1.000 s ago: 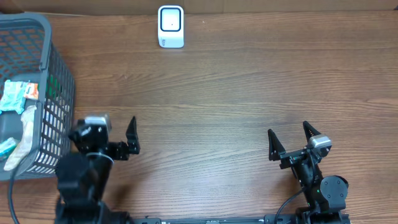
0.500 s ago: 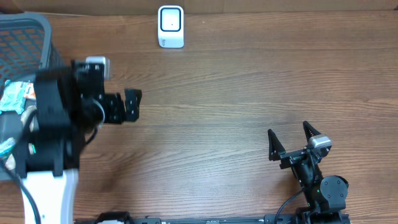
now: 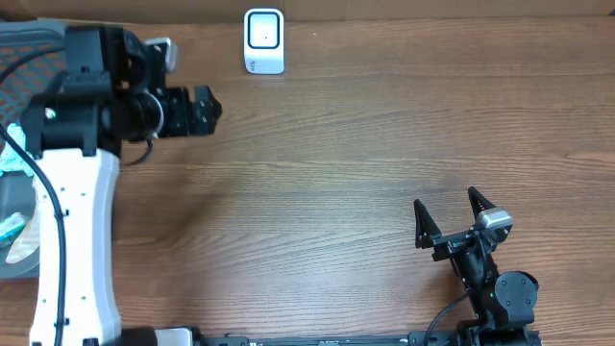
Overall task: Scan the item barcode
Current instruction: 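Move the left gripper over the grey basket, then grasp the green-lidded jar in the basket with the left gripper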
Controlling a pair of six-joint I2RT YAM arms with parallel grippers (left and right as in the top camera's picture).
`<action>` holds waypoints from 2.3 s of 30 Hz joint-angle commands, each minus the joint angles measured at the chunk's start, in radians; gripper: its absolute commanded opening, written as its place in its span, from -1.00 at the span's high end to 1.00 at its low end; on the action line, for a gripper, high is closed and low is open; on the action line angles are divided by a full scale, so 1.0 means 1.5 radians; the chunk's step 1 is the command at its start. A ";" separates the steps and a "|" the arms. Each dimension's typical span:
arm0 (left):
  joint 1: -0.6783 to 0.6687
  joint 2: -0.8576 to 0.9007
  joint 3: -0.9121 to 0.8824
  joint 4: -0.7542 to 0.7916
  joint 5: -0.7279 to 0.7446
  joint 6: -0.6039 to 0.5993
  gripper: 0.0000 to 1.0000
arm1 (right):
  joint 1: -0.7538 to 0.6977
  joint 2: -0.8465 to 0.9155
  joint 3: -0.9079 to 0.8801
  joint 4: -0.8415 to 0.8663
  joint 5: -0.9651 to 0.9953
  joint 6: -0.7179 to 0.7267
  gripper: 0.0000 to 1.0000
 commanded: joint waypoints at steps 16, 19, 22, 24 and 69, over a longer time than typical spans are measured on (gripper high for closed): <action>0.473 0.152 0.231 -0.042 -0.100 -0.196 -0.99 | 0.000 -0.008 -0.007 0.002 0.007 -0.001 -1.00; 0.473 0.218 0.231 -0.038 -0.100 -0.187 -0.95 | 0.000 -0.008 -0.007 0.002 0.007 -0.001 -0.99; 0.459 0.286 0.231 -0.026 -0.100 -0.171 -0.99 | 0.000 -0.008 -0.007 0.002 0.007 -0.001 -1.00; 0.450 0.320 0.231 -0.017 -0.105 -0.161 -1.00 | 0.000 -0.008 -0.007 0.002 0.007 -0.001 -0.99; 0.316 0.527 0.231 0.039 -0.182 -0.049 -0.23 | 0.000 -0.008 -0.007 0.002 0.007 -0.001 -1.00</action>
